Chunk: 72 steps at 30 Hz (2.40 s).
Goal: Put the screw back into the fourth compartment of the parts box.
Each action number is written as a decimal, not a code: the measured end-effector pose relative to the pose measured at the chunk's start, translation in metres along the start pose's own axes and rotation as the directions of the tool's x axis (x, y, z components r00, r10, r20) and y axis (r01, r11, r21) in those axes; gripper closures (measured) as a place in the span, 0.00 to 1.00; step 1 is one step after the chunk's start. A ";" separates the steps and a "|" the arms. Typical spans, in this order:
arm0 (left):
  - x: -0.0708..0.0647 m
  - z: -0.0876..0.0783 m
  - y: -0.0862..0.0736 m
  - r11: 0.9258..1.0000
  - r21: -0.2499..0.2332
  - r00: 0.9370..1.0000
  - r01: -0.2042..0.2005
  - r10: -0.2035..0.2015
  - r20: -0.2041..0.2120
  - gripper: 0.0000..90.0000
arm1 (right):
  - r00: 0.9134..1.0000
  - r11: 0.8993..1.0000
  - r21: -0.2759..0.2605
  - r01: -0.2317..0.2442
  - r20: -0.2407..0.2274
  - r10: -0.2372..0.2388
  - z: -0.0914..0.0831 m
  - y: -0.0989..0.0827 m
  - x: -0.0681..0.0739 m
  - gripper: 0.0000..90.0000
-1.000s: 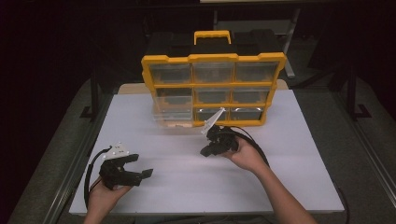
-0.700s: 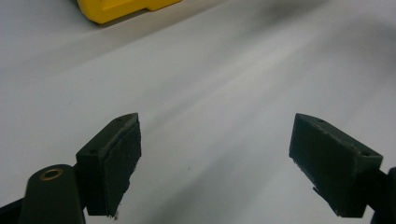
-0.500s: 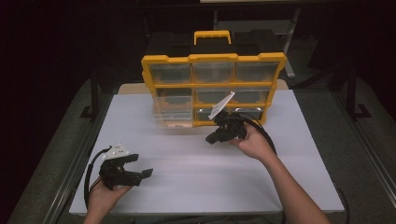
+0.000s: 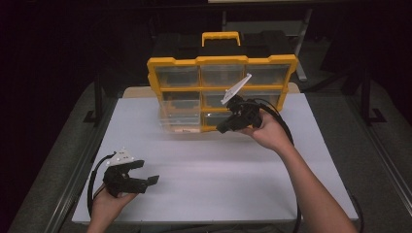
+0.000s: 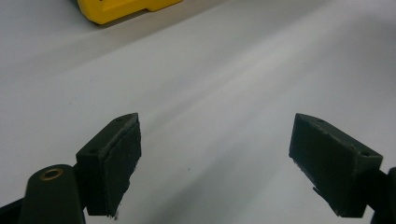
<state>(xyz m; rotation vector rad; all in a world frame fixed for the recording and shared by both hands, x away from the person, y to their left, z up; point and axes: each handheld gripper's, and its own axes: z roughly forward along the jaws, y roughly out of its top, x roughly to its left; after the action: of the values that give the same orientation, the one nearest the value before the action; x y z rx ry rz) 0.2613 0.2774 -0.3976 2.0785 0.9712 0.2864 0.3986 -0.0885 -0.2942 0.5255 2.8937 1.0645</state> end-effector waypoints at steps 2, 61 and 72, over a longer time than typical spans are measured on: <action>0.001 0.000 0.000 1.000 0.002 1.000 -0.006 0.006 -0.001 0.18 | 1.000 1.000 0.000 0.004 0.008 -0.004 -0.004 0.004 -0.001 0.96; 0.001 -0.002 -0.001 1.000 0.003 1.000 -0.013 0.013 0.004 0.18 | 0.997 0.997 0.031 0.075 -0.021 -0.074 0.048 0.119 0.000 0.96; 0.002 -0.001 -0.001 1.000 0.000 1.000 -0.018 0.018 0.004 0.18 | 0.998 0.997 0.042 0.059 -0.016 -0.058 0.058 0.114 -0.004 0.90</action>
<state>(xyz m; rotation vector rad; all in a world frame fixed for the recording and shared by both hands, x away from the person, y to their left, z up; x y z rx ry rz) 0.2617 0.2797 -0.3981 2.0882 0.9506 0.2916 0.4441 0.0277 -0.2672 0.4335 2.9312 1.0057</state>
